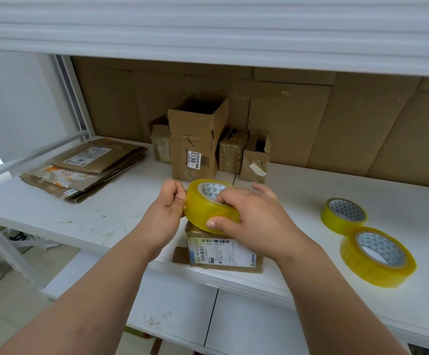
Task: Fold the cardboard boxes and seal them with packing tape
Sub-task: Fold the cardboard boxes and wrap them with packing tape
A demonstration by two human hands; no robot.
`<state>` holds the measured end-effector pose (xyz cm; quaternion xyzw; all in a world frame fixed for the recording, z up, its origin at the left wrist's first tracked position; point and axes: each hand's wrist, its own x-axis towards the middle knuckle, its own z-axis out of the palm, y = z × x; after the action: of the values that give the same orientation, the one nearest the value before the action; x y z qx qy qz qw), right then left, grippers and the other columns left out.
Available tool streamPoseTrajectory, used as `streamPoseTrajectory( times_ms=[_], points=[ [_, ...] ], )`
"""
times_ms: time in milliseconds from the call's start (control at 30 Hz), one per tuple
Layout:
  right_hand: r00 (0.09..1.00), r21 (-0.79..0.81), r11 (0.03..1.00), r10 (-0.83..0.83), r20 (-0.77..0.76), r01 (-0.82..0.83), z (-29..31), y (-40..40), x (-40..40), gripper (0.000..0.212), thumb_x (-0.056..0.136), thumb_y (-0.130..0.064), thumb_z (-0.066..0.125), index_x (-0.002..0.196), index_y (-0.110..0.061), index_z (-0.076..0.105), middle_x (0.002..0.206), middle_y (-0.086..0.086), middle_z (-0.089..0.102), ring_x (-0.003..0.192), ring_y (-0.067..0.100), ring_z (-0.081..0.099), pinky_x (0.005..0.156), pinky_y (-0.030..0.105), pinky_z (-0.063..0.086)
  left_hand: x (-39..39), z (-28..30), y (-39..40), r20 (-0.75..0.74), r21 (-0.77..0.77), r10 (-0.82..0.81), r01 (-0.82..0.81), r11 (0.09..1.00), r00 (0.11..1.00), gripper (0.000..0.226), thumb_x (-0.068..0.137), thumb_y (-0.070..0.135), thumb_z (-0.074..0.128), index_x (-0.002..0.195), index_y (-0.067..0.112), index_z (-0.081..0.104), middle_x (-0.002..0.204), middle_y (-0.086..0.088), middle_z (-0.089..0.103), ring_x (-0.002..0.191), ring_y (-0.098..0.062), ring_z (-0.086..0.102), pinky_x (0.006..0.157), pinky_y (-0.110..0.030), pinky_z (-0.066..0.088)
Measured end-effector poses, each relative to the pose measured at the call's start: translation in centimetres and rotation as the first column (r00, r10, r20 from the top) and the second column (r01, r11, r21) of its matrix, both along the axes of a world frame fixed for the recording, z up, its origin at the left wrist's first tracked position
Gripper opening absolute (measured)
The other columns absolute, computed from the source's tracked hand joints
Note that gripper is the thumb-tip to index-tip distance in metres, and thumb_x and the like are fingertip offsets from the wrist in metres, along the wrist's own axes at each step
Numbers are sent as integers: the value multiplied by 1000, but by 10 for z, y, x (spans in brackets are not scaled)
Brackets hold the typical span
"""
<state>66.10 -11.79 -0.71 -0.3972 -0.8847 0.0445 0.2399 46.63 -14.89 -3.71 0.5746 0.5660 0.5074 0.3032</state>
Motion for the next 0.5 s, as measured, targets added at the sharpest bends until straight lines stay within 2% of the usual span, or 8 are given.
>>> streamPoseTrajectory(
  times_ms=[67, 133, 233, 300, 333, 400, 467, 500],
  points=[
    [1000, 17, 1000, 4, -20, -3, 0, 0, -2, 31, 83, -69, 55, 96, -41, 48, 99, -20, 57, 103, 6, 50, 105, 33, 22, -1, -4, 1, -23, 23, 37, -36, 999, 999, 19, 107, 21, 35, 89, 21, 39, 85, 2, 56, 77, -6, 58, 91, -41, 53],
    [999, 43, 999, -18, -36, 19, -2, 4, 3, 34, 82, -70, 55, 98, -40, 52, 102, -20, 59, 98, 1, 44, 99, 31, 22, 0, -7, 2, 32, 20, 61, -61, 998, 998, 20, 107, 21, 36, 88, 21, 41, 95, 1, 63, 90, -9, 69, 93, -35, 54],
    [993, 9, 996, -87, -75, 88, -2, 11, 20, 44, 77, -76, 53, 92, -35, 56, 88, -23, 52, 87, -14, 27, 82, 27, 16, 5, -9, 3, 33, 0, 74, -74, 997, 997, 21, 107, 21, 38, 87, 23, 43, 93, 4, 68, 100, -19, 69, 99, -45, 50],
    [993, -45, 993, -107, -42, 105, 3, 13, 29, 49, 74, -78, 49, 84, -30, 56, 81, -22, 51, 85, -9, 29, 78, 29, 16, 10, -7, 6, -27, -3, 60, -60, 998, 998, 21, 107, 21, 37, 87, 23, 44, 93, 2, 68, 104, -24, 65, 101, -52, 46],
    [995, -65, 993, -98, -5, 97, 6, 14, 31, 47, 75, -73, 47, 81, -27, 55, 79, -16, 54, 85, -4, 36, 81, 31, 18, 12, -6, 7, -48, -9, 54, -55, 998, 997, 21, 107, 21, 36, 87, 24, 44, 95, 1, 67, 105, -25, 63, 101, -54, 45],
    [996, -118, 990, -65, 60, 72, 11, 16, 31, 30, 76, -52, 50, 80, -23, 54, 79, -9, 55, 84, 4, 46, 87, 34, 19, 13, -3, 8, -48, -21, 43, -44, 999, 998, 21, 107, 21, 35, 88, 24, 43, 98, -3, 66, 103, -24, 60, 102, -54, 45],
    [994, -156, 987, -24, 108, 40, 14, 17, 33, 12, 81, -38, 54, 81, -26, 51, 81, -10, 53, 90, 6, 45, 86, 33, 16, 12, -1, 8, -28, -30, 30, -31, 999, 999, 20, 107, 20, 35, 89, 23, 42, 100, -8, 65, 104, -24, 60, 104, -52, 44],
    [993, -162, 986, -8, 122, 28, 14, 17, 35, 11, 85, -37, 56, 82, -29, 50, 82, -12, 52, 92, 5, 43, 86, 32, 14, 11, -1, 8, -25, -33, 27, -28, 999, 999, 20, 107, 21, 35, 89, 23, 42, 102, -9, 65, 105, -24, 60, 105, -51, 43]
  ],
)
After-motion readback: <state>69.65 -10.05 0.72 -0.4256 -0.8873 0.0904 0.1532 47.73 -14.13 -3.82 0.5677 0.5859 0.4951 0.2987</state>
